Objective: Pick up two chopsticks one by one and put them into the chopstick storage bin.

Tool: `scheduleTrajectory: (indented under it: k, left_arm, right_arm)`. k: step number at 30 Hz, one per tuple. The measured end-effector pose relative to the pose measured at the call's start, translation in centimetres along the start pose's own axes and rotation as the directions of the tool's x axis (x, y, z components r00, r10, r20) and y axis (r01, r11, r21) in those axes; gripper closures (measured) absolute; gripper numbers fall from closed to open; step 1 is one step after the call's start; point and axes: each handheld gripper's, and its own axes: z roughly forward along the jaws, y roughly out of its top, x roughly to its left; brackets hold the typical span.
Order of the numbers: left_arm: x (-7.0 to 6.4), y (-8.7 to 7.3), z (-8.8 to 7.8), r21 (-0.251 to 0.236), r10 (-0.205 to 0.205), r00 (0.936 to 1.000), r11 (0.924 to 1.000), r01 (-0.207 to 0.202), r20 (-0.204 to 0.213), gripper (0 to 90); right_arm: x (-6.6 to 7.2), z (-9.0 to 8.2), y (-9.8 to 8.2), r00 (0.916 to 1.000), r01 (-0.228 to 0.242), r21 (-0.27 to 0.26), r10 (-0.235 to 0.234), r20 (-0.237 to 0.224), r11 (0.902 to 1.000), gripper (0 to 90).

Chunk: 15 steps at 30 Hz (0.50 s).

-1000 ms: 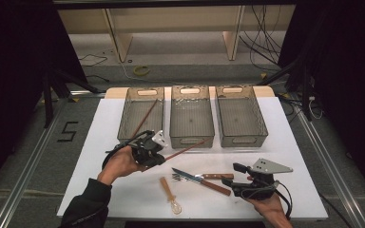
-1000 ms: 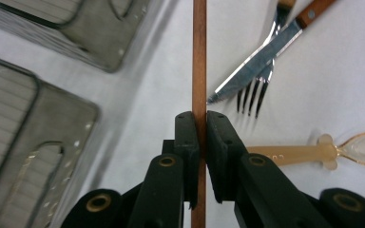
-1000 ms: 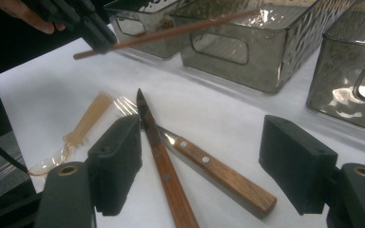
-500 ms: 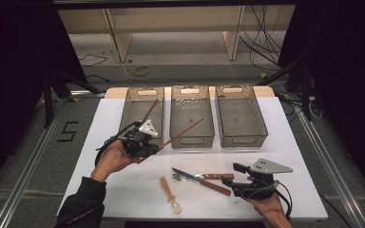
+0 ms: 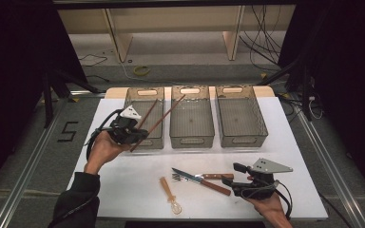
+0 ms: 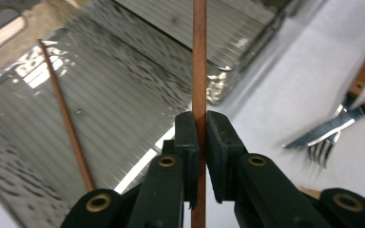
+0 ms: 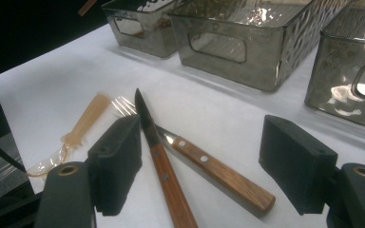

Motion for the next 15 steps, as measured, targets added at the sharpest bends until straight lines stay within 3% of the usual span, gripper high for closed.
scheduleTrajectory:
  k: [8, 15]
  left_arm:
    - [2.5, 0.0, 0.5, -0.004, -0.071, 0.9972, 0.9975, 0.071, -0.022, 83.2]
    - [4.4, 0.4, 0.8, -0.020, -0.135, 0.9902, 0.9908, 0.134, -0.038, 83.2]
  right_arm:
    - [0.0, 0.1, 0.0, 1.0000, 0.000, 0.006, 0.000, 0.000, 1.0000, 31.2]
    - [0.0, 0.1, 0.0, 1.0000, -0.002, 0.007, 0.002, -0.001, 1.0000, 31.2]
